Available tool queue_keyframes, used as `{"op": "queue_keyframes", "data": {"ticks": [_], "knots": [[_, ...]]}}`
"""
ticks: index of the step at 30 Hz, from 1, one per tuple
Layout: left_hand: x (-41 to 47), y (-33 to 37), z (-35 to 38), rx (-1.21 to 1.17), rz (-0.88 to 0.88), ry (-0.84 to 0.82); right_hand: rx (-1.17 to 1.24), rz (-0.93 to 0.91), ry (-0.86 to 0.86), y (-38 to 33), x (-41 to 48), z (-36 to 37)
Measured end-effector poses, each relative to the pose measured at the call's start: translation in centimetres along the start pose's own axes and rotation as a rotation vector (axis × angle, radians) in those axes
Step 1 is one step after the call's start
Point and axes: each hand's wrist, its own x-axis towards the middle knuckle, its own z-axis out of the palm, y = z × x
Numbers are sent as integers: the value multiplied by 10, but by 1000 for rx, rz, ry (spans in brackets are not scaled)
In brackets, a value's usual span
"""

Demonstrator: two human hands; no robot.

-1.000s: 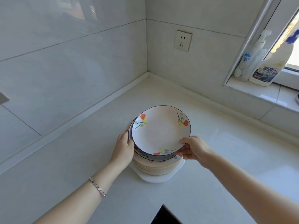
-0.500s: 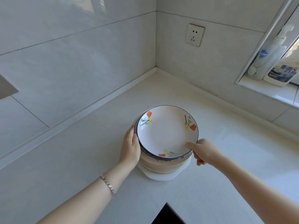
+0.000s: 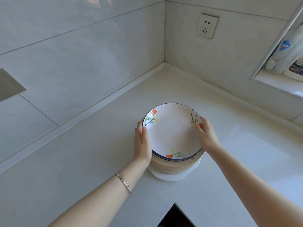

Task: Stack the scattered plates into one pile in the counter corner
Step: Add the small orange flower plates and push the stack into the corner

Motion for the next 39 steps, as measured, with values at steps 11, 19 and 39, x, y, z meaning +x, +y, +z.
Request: {"op": "queue_keyframes", "data": {"ticks": [11, 19, 39], "knots": [[-1, -42, -23, -431, -741, 28, 683, 680, -107, 75, -23, -13], [-15, -39, -18, -542, -825, -260, 759, 570, -348, 95, -38, 3], [54, -49, 15, -520, -745, -280, 736, 420, -456, 78, 44, 2]]}}
